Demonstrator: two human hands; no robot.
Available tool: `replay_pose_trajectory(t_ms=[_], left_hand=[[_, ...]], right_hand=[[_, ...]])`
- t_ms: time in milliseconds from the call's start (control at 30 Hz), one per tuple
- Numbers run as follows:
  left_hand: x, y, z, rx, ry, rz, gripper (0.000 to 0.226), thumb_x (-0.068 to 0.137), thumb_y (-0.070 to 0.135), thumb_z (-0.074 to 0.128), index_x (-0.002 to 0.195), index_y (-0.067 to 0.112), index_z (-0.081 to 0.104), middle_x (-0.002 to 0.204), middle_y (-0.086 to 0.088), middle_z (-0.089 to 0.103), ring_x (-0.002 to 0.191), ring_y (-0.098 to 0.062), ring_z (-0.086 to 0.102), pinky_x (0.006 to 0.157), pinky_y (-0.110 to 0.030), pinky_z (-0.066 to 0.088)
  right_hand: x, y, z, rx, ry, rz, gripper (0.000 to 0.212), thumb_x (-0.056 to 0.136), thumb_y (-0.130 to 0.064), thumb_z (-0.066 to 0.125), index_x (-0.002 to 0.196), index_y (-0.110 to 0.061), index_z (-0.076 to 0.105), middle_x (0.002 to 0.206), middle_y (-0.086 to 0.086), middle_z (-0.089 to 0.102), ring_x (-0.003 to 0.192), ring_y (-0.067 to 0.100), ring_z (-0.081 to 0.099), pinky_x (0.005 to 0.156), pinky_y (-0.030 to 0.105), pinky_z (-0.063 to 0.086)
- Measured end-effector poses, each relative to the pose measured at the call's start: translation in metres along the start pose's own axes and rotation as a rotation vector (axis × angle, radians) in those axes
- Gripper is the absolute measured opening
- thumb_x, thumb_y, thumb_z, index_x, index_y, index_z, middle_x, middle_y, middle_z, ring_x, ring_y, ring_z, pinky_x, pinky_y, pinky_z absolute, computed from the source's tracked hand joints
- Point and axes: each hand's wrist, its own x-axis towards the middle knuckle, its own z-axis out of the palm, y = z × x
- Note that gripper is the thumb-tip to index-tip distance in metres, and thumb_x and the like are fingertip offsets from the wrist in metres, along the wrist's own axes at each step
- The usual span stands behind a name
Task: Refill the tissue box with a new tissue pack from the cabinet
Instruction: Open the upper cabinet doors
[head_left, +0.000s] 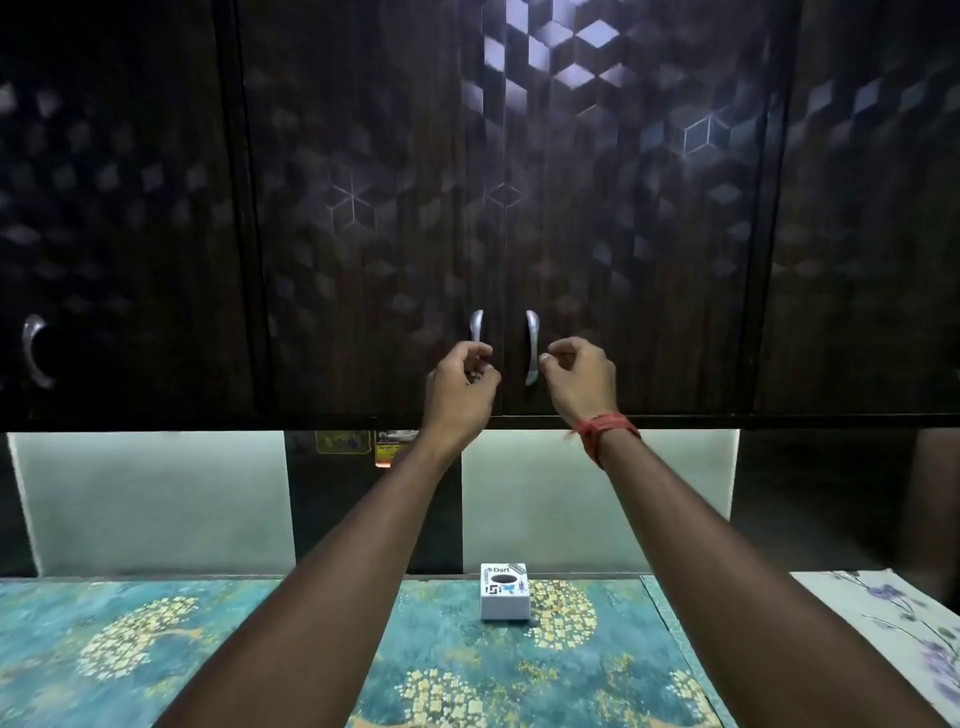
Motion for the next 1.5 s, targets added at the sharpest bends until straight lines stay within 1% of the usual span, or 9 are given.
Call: replay_pose_trajectory(t_ms=[200,467,600,800,867,1000,1100,1267,1500], left_hand=[[0.024,-0.02,0.012,0.12,-0.013,-0.061,0.03,0.094,0.015,0.057,0.124,0.014,0.062,0.105,0.0,0.067,0.082,-0.007,0.059,0.069,-0.02,0.05],[0.007,-0.027,0.017,0.115,-0.051,-0.112,0.031,0.096,0.015,0.055,0.127,0.014,0.062,0.108,0.004,0.064,0.087,-0.003,0.06,0.073,-0.014,0.047],[-0.011,-0.011,0.028,-0.116,-0.079,-0.205,0.029,0.095,0.006,0.049,0.115,0.012,0.07,0.11,-0.004,0.071,0.104,-0.018,0.067,0.095,-0.039,0.055],[-0.083,0.063,0.12,-0.356,-0.343,0.056,0.031,0.095,0.003,0.051,0.118,0.011,0.068,0.11,-0.003,0.073,0.1,-0.018,0.07,0.093,-0.037,0.057],[-0.107,0.086,0.156,-0.368,-0.342,0.125,0.034,0.093,0.009,0.053,0.124,0.014,0.065,0.118,-0.001,0.07,0.105,-0.017,0.068,0.095,-0.038,0.056],[-0.142,0.131,0.213,-0.254,-0.417,0.236,0.054,0.09,0.018,0.05,0.144,0.016,0.047,0.145,-0.006,0.052,0.132,-0.021,0.05,0.111,-0.04,0.043],[-0.155,0.157,0.252,-0.042,-0.52,0.32,0.065,0.093,0.006,0.047,0.154,0.017,0.027,0.162,-0.006,0.025,0.149,-0.023,0.025,0.121,-0.035,0.022],[-0.163,0.175,0.314,0.136,-0.669,0.29,0.094,0.086,-0.005,0.053,0.156,0.036,0.005,0.167,0.004,-0.009,0.151,-0.032,0.02,0.115,-0.045,0.037],[-0.17,0.183,0.341,0.228,-0.628,0.295,0.102,0.085,-0.007,0.059,0.156,0.034,-0.001,0.166,0.001,-0.016,0.151,-0.037,0.017,0.111,-0.046,0.042]], right_hand=[[0.041,0.028,0.042,-0.195,-0.177,0.051,0.02,0.094,-0.022,0.055,0.103,-0.008,0.067,0.104,0.015,0.069,0.09,0.027,0.062,0.071,0.029,0.042],[0.015,0.033,0.037,-0.153,-0.012,-0.046,0.031,0.102,-0.018,0.037,0.098,-0.005,0.065,0.098,0.01,0.057,0.084,0.023,0.056,0.061,0.022,0.035],[-0.036,0.031,-0.011,-0.001,0.159,-0.107,0.031,0.102,-0.019,0.038,0.095,-0.006,0.065,0.092,0.006,0.052,0.079,0.018,0.057,0.066,0.02,0.041],[-0.091,0.041,-0.128,0.059,0.415,-0.086,0.029,0.101,-0.021,0.041,0.093,-0.009,0.066,0.091,0.003,0.056,0.077,0.012,0.056,0.077,0.025,0.048],[-0.097,0.049,-0.171,0.048,0.448,-0.037,0.028,0.101,-0.018,0.042,0.103,-0.007,0.067,0.092,0.0,0.06,0.079,0.008,0.056,0.074,0.011,0.046],[-0.098,0.069,-0.253,0.065,0.531,0.023,0.031,0.101,-0.023,0.04,0.093,-0.006,0.065,0.083,0.001,0.063,0.075,0.012,0.055,0.075,0.031,0.046],[-0.098,0.083,-0.301,0.025,0.514,0.079,0.036,0.103,-0.029,0.036,0.119,-0.007,0.061,0.112,0.005,0.067,0.102,0.017,0.061,0.092,0.033,0.046],[-0.083,0.116,-0.365,-0.145,0.337,0.182,0.052,0.1,-0.037,0.037,0.148,-0.018,0.033,0.151,0.005,0.043,0.137,0.02,0.042,0.114,0.032,0.031],[-0.07,0.139,-0.399,-0.248,0.243,0.196,0.048,0.099,-0.032,0.038,0.146,-0.027,0.037,0.139,0.005,0.056,0.126,0.024,0.053,0.108,0.039,0.04]])
